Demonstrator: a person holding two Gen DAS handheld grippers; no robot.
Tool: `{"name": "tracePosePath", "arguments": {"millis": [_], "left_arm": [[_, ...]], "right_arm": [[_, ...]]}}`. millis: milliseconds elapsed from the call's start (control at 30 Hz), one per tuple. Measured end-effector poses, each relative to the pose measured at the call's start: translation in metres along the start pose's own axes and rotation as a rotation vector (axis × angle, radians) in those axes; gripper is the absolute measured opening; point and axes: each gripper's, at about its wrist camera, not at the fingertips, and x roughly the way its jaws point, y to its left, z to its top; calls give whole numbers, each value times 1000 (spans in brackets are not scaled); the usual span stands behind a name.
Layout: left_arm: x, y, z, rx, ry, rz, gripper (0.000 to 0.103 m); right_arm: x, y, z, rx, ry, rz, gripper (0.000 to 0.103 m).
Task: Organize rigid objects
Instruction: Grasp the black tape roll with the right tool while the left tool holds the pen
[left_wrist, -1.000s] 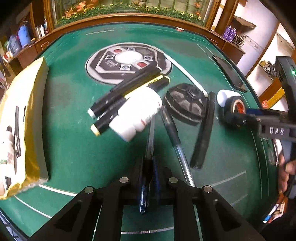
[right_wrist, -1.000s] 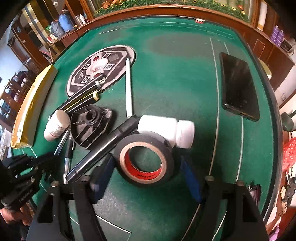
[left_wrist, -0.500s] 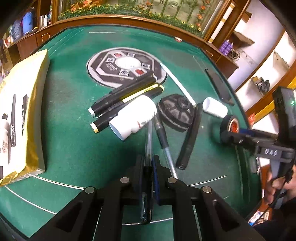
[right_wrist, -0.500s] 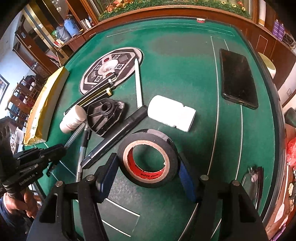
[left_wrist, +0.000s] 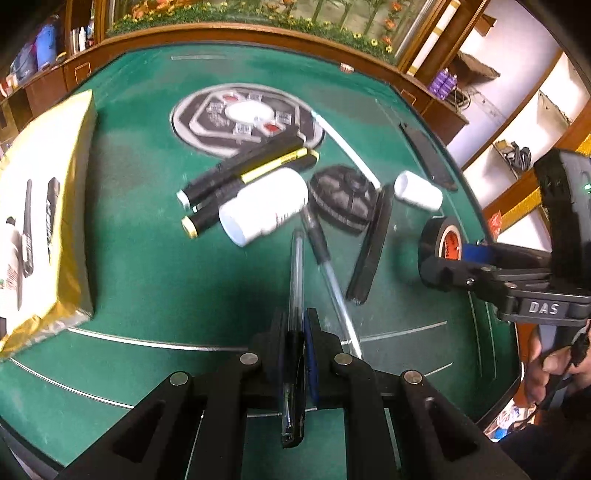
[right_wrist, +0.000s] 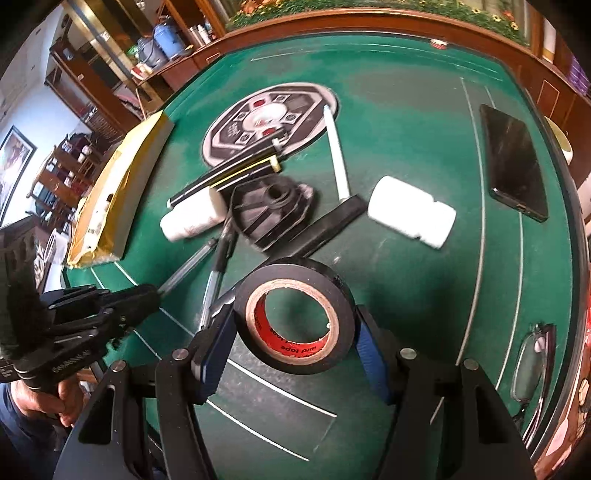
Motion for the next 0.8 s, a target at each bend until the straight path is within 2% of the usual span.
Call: {"name": "tracePosePath", "arguments": {"millis": [167,267,333,467,800], "left_arm": [[12,-3,-2,21,31,32,9],[16,-6,-1,52,21,44,9],[15,-5,-2,37,9,47,9],[0,0,-2,5,-27,5,9],[-50,20,0,-59,-113,-22,9]], "right_arm": [[2,5,-5,-16,17,0,62],[1,5,-8,-19,19,-2,63],[1,4,-8,-20,21,0,62],[-2,7,-7,-28,12,8,63],[3,39,5,-72,13,68,63]]}}
